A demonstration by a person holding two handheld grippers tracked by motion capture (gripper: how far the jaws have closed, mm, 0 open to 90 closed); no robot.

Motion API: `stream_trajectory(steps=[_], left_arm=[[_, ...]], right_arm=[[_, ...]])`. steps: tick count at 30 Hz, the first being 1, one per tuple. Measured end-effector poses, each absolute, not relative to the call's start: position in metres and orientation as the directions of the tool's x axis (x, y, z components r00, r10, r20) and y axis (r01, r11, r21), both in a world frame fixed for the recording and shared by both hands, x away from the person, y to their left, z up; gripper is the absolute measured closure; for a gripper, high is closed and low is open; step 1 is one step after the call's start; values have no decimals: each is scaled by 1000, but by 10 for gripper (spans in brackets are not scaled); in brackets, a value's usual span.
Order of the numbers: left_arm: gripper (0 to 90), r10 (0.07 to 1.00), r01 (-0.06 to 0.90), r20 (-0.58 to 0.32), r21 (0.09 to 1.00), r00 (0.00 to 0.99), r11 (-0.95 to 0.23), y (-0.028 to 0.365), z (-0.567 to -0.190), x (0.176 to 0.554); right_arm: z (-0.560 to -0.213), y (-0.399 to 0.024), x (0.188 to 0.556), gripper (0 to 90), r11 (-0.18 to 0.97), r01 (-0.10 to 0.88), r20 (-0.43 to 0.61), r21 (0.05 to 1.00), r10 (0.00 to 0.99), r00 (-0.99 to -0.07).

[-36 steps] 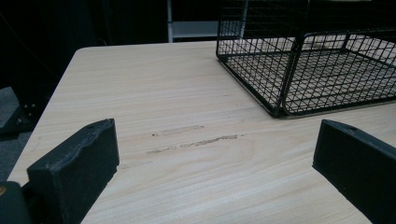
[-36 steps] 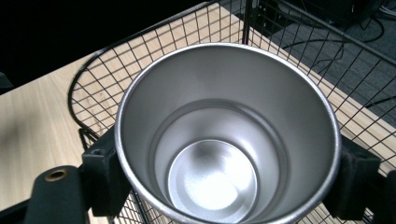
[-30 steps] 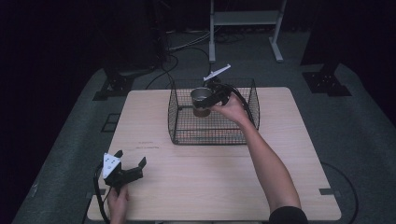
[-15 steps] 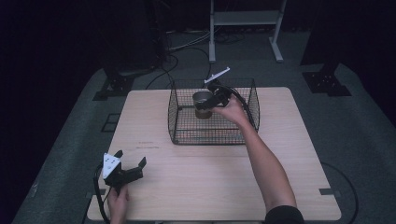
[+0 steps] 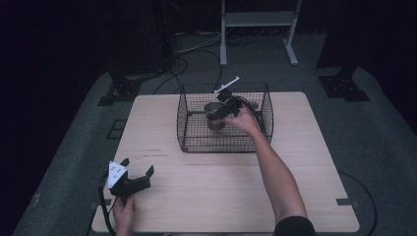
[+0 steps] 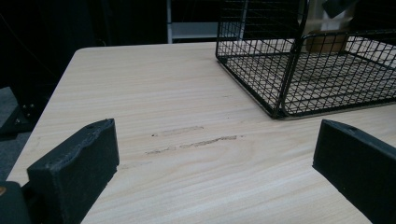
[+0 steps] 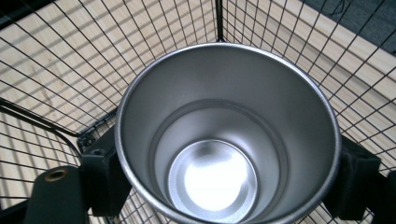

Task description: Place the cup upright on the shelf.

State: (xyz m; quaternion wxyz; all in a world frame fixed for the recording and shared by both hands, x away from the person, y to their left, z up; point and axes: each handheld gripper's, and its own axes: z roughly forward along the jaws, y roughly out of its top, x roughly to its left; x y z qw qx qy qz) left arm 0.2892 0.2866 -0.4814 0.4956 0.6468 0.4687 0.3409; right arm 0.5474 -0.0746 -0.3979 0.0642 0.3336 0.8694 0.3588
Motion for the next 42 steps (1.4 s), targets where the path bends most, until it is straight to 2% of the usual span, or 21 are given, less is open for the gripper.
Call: stream_trajectory(steps=[21, 42], left_arm=[[0, 944, 268, -31, 961, 329, -62, 288, -481, 289], [0, 943, 269, -36, 961, 331, -58, 288, -481, 288]], right_arm=[[-420, -65, 558, 177, 579, 566, 89, 586, 649, -756], [-419, -65, 553, 140, 611, 526, 43, 591, 628, -777]])
